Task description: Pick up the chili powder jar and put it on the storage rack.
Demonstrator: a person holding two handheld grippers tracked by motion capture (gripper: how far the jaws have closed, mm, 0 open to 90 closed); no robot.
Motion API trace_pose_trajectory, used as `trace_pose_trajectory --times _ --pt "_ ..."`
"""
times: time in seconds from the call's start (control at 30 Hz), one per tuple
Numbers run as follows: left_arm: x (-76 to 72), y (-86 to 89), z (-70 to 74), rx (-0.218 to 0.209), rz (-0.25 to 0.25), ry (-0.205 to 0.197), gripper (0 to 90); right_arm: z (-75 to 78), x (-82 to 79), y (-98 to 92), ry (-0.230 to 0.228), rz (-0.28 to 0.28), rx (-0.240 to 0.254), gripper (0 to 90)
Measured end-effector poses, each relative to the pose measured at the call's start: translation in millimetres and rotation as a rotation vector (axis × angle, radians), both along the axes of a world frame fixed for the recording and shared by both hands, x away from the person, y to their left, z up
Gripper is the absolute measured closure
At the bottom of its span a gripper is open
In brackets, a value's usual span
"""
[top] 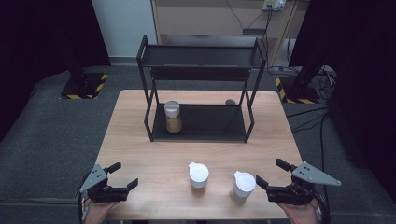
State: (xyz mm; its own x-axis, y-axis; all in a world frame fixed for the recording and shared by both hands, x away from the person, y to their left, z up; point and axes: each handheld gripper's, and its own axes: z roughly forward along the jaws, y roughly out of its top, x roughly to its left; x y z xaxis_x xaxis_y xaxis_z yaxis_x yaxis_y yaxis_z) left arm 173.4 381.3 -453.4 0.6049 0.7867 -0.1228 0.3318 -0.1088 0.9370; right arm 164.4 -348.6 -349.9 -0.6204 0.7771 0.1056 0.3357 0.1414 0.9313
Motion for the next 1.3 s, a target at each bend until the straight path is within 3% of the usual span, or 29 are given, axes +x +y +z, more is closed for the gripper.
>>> trace_pose_trajectory --times 0.93,1.3 --pt "0.6 0.6 0.2 -0.002 -0.008 0.002 2.2 8.9 27.0 51.0 0.004 0.148 -0.012 4.1" --pt "0.5 1.3 -0.4 -0.007 -0.009 0.001 2.2 11.5 39.6 82.8 0.006 0.226 -0.035 4.1"
